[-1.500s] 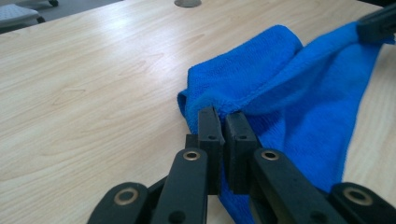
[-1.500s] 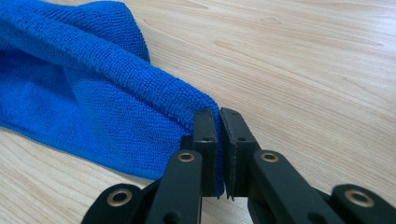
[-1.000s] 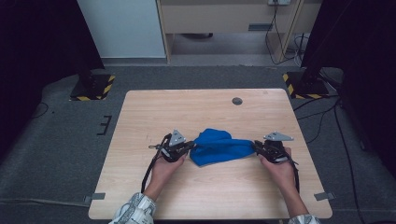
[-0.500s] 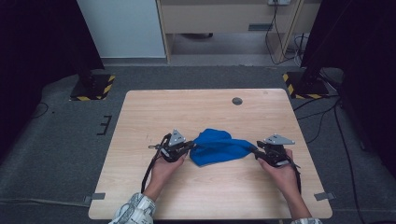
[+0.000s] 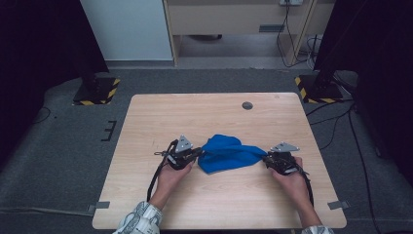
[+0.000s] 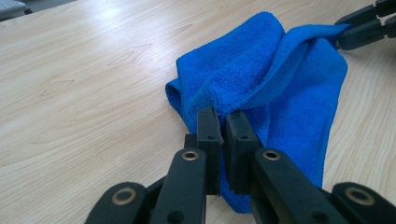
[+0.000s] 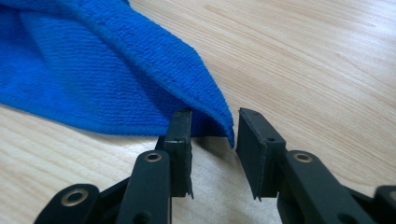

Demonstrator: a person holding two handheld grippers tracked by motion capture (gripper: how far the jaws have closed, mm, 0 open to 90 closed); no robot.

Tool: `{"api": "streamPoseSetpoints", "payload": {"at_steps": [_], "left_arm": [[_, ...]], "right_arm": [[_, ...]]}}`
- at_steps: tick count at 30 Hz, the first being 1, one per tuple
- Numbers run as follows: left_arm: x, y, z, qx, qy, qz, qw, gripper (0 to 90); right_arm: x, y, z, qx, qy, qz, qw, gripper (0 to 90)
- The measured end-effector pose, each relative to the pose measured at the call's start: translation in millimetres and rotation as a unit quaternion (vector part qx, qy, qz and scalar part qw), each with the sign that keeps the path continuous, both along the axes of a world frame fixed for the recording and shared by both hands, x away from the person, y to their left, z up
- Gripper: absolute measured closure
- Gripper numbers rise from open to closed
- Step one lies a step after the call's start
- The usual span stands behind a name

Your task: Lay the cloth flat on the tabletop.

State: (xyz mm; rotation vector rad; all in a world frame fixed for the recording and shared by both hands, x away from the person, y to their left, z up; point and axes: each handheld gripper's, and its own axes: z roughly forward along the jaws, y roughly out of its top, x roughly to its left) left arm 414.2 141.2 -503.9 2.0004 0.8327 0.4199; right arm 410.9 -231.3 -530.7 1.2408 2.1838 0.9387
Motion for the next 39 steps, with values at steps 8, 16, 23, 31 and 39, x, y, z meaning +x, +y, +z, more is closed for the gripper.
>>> {"api": "streamPoseSetpoints", "payload": {"at_steps": [8, 16, 23, 31, 39], "left_arm": [[-1.1, -2.2, -1.2, 0.000, 0.002, -0.005, 1.0000, 85.7], [0.7, -2.3, -4.0, 0.003, 0.001, 0.000, 1.0000, 80.7], [5.8, -5.2, -13.8, 0.022, -0.003, 0.012, 0.9997, 60.5], [13.9, -7.1, -21.1, 0.040, -0.019, 0.025, 0.9987, 57.3], [21.4, -9.1, -28.0, 0.047, -0.019, 0.021, 0.9985, 62.9]], "right_arm": [[6.4, -1.9, -2.4, 0.005, -0.009, -0.006, 0.9999, 81.4], [4.0, -6.5, 7.1, 0.038, -0.008, -0.009, 0.9992, 89.1], [3.6, -9.0, 7.1, 0.038, 0.000, -0.015, 0.9992, 89.1], [2.5, -11.8, 9.1, 0.044, 0.004, -0.014, 0.9989, 89.1], [0.9, -13.6, 11.2, 0.052, 0.005, -0.014, 0.9985, 89.2]]}}
